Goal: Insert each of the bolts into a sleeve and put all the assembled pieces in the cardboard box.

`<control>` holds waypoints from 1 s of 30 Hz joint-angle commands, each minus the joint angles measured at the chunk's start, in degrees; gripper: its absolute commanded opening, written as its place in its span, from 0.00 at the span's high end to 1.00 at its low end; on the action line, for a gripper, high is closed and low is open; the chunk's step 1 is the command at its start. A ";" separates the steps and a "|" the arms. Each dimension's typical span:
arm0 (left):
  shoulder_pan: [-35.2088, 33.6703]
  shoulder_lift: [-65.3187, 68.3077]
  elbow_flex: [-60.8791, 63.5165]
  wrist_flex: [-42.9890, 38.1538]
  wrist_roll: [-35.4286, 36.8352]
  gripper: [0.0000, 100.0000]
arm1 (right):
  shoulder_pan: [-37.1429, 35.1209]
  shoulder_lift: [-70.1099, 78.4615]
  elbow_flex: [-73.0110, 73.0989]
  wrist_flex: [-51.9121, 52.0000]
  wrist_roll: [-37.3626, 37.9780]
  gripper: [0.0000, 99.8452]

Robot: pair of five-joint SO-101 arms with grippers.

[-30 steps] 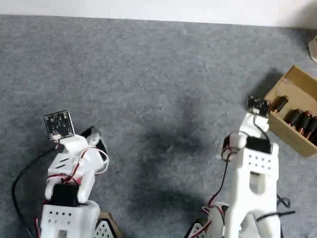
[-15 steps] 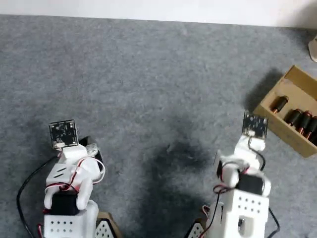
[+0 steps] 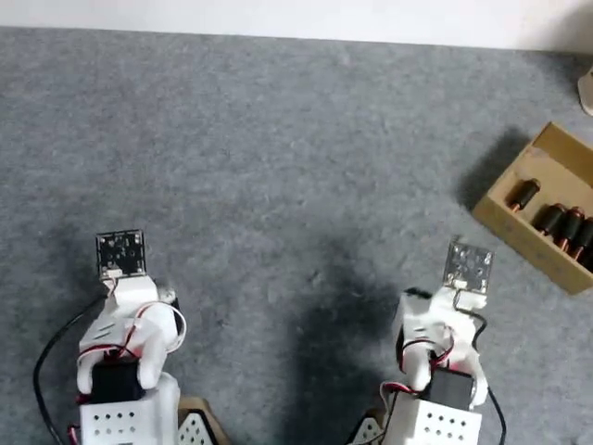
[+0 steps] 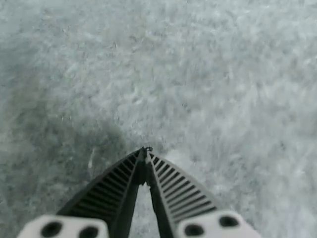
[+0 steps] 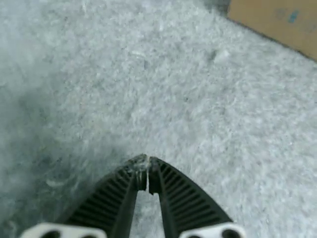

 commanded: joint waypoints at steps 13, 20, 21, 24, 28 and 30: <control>-2.51 -0.48 5.23 4.57 -11.87 0.99 | -0.04 -0.84 6.20 2.59 0.62 0.99; -2.42 -0.40 5.23 7.03 -9.41 0.99 | -0.13 -0.40 6.20 2.77 0.62 0.99; -2.42 -0.40 5.23 7.03 -9.41 0.99 | -0.13 -0.40 6.20 3.38 0.62 0.99; -2.42 -0.40 5.23 7.03 -9.41 0.99 | -0.13 -0.40 6.20 8.04 0.62 0.99; -2.42 -0.40 5.23 7.03 -9.41 0.99 | -0.22 -0.84 6.20 9.54 0.53 0.99; -2.42 -0.40 5.23 7.03 -9.41 0.99 | -0.22 -0.84 6.20 9.54 0.53 0.99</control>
